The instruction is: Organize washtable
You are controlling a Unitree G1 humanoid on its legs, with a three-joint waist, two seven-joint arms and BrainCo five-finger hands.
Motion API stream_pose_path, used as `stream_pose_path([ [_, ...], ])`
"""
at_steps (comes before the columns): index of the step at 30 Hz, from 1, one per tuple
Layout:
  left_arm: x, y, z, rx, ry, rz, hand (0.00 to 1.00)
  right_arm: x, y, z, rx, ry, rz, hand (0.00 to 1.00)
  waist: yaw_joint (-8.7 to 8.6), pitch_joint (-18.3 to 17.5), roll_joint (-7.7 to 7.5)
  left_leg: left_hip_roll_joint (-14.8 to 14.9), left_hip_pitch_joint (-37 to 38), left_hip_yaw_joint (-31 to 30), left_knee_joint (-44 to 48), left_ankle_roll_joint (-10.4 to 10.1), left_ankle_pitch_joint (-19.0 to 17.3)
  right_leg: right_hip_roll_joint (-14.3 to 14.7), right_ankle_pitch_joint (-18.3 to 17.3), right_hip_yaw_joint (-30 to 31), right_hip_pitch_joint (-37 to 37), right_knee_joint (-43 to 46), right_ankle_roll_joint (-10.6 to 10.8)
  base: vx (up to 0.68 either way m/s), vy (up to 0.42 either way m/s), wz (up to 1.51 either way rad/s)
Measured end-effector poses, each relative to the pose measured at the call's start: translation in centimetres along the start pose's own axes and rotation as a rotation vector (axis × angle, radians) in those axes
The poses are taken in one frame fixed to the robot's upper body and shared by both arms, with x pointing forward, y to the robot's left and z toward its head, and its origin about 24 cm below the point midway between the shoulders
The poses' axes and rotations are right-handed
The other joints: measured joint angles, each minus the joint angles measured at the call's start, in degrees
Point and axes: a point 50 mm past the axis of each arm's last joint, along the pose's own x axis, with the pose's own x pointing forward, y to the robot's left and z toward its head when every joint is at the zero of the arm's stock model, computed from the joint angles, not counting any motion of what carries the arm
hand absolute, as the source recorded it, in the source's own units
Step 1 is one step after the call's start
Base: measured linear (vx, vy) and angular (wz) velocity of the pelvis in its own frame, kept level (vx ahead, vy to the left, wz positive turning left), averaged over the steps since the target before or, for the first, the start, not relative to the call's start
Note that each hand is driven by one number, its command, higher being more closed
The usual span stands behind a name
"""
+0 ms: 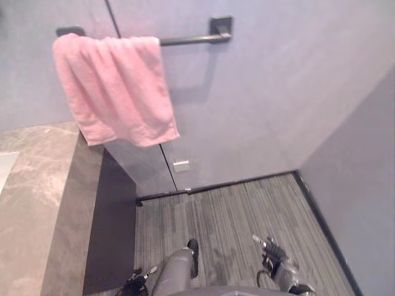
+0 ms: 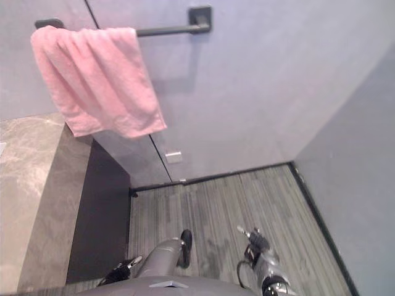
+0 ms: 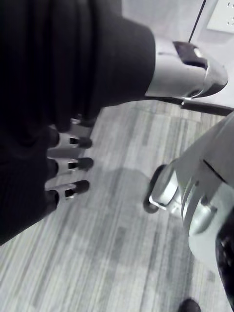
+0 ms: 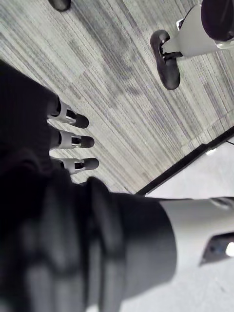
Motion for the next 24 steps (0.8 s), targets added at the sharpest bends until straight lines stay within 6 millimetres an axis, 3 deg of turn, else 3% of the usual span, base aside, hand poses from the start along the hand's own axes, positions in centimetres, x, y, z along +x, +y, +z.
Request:
stream_pose_path([
  [3,0.0,0.1,0.1,0.013,-0.002,-0.001,0.0,-0.2,-0.3,-0.9,0.021,0.025,-0.008,0.0,-0.07,0.1,0.43,-1.7,8.3,-1.5,-4.0,1.3,-0.9,-0.9,1.3,1.8,-5.8,16.7,1.7,0.22,0.134,0.29],
  [5,0.0,-0.2,0.0,0.017,-0.001,-0.009,0.0,-0.2,-0.1,-1.3,0.024,0.042,-0.001,0.0,-0.09,0.2,0.63,-1.6,13.0,-2.4,-7.1,1.3,-1.3,-1.4,0.8,0.1,-8.0,18.3,0.9,-0.05,0.087,0.13],
  [6,0.0,-0.5,-0.1,0.013,0.003,-0.016,0.0,-0.3,0.0,-1.7,0.025,0.053,0.004,0.0,-0.08,0.1,1.21,-0.9,16.2,-2.9,-9.8,1.2,-1.8,-3.0,-1.0,-3.6,-10.3,15.3,-0.4,-0.19,0.084,0.02],
  [8,0.0,-0.8,-0.3,0.009,0.008,-0.023,0.0,-0.3,0.1,-1.8,0.025,0.058,0.009,0.0,-0.06,0.2,2.01,0.5,17.4,-2.9,-10.7,0.8,-3.0,-3.2,-2.8,-5.8,-11.8,7.8,0.1,-0.29,0.117,-0.08],
  [9,0.0,-0.8,-0.3,0.01,0.009,-0.022,0.0,-0.3,0.1,-1.8,0.018,0.057,0.014,0.0,-0.12,-0.1,2.2,1.6,17.8,-3.2,-10.7,0.5,-4.3,-2.3,-2.6,-5.9,-12.2,-1.0,0.5,-0.21,0.061,-0.02],
  [11,0.0,-0.5,-0.1,0.026,0.004,-0.017,0.0,-0.4,0.1,-2.1,-0.026,0.07,0.019,0.0,-0.46,-0.7,1.16,1.9,17.4,-4.2,-10.8,-0.6,-4.9,-1.4,-0.2,-5.0,-12.1,-13.9,1.6,-0.01,-0.083,0.16],
  [14,0.0,0.3,0.2,0.043,-0.003,0.002,0.0,-0.6,-0.2,-3.2,-0.052,0.106,0.018,0.0,-0.61,-2.2,-1.49,0.9,17.8,-5.0,-11.8,-2.7,-4.6,-1.9,9.9,-5.2,-11.0,-22.3,0.8,0.11,-0.217,0.22],
  [15,0.0,0.2,0.1,0.041,-0.002,0.003,0.0,-0.7,-0.5,-3.2,-0.072,0.107,0.013,0.0,-0.8,-2.9,-0.41,1.7,18.0,-5.9,-12.4,-3.6,-4.4,-1.1,10.5,-5.7,-10.0,-23.8,0.7,0.1,-0.182,0.21],
  [16,0.0,0.2,0.1,0.039,-0.005,0.004,0.0,-0.6,-0.5,-3.1,-0.08,0.104,0.013,0.0,-0.94,-3.6,-0.38,1.9,18.0,-6.2,-13.3,-3.9,-4.2,-0.8,10.4,-6.0,-9.9,-24.8,0.6,0.12,-0.221,0.23],
  [19,-0.2,-1.3,1.0,-0.012,-0.073,-0.02,0.0,-0.5,0.3,-1.4,-0.133,0.034,0.038,0.0,-1.09,-4.9,1.04,3.2,17.9,-7.6,-16.1,-5.5,-3.2,0.4,10.5,-7.8,-10.0,-27.2,0.0,0.1,-0.168,0.2],
  [21,-1.2,-2.6,3.4,-0.123,-0.229,-0.045,0.0,-0.8,2.5,2.2,-0.178,-0.155,0.101,0.0,-1.01,-5.0,1.26,4.1,17.9,-7.7,-17.1,-6.0,-2.9,1.4,10.7,-8.1,-9.9,-28.3,-0.3,0.09,-0.112,0.03],
  [22,-1.6,-2.7,4.1,-0.155,-0.272,-0.046,0.0,-1.1,3.2,3.4,-0.186,-0.213,0.123,0.0,-0.96,-5.0,1.22,4.3,17.9,-7.7,-17.2,-6.0,-2.9,1.5,10.7,-8.1,-9.9,-28.4,-0.3,0.08,-0.069,-0.04],
  [24,-3.1,-2.2,7.5,-0.268,-0.453,-0.022,0.0,-2.5,5.6,7.7,-0.2,-0.432,0.194,0.0,-0.61,-5.2,0.81,4.4,18.0,-7.5,-17.7,-6.0,-2.9,1.6,10.7,-8.0,-9.9,-28.7,-0.3,0.07,-0.025,-0.01],
])
